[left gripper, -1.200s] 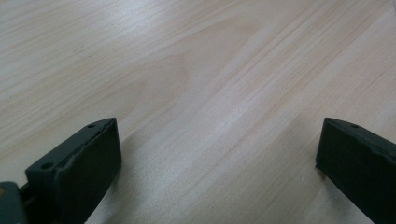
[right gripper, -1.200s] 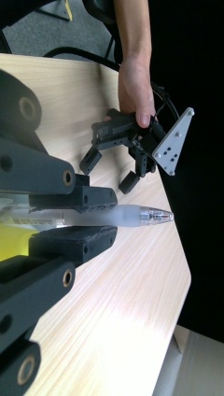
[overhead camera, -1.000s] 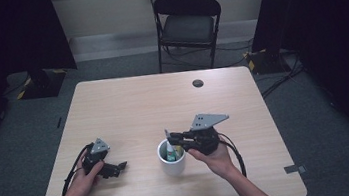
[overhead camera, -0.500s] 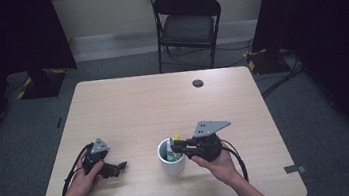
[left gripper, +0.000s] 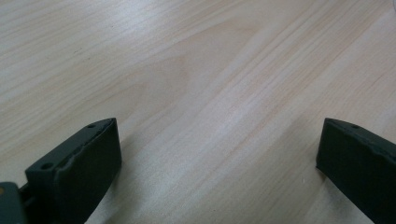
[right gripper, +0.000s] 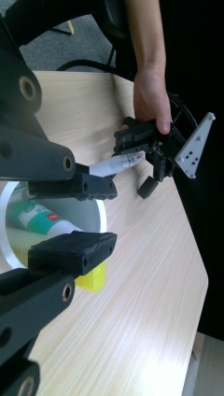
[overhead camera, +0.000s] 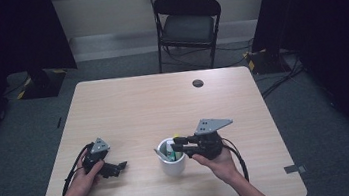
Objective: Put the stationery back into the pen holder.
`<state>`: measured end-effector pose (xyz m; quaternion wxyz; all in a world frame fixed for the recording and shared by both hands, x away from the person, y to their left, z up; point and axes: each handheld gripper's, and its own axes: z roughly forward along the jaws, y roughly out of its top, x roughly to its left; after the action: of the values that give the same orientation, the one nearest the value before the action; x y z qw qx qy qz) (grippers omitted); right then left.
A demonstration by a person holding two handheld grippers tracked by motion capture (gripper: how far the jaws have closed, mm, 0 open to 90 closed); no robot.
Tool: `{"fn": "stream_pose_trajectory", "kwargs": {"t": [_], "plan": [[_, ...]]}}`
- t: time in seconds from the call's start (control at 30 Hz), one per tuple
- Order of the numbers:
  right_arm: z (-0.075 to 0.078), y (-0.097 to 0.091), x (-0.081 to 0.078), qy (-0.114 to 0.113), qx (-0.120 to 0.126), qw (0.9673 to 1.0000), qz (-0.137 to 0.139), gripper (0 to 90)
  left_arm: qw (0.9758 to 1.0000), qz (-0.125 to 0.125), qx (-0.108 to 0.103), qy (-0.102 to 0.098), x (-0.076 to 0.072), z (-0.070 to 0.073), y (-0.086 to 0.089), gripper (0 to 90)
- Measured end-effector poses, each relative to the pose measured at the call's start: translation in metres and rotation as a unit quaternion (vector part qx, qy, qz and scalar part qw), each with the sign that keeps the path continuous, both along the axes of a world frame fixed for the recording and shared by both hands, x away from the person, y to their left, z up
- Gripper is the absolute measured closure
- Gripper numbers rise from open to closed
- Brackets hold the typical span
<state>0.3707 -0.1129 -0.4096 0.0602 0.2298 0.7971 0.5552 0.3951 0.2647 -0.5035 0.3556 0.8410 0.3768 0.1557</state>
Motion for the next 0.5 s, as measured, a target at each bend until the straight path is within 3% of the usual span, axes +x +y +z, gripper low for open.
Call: {"fn": "stream_pose_trajectory", "kwargs": {"t": [0.5], "plan": [[0.012,-0.029,0.011,-0.004,0.019,0.9981,-0.059,58.5,1.0000,0.000,0.001,0.000,0.000,0.000,0.000,0.0]]}}
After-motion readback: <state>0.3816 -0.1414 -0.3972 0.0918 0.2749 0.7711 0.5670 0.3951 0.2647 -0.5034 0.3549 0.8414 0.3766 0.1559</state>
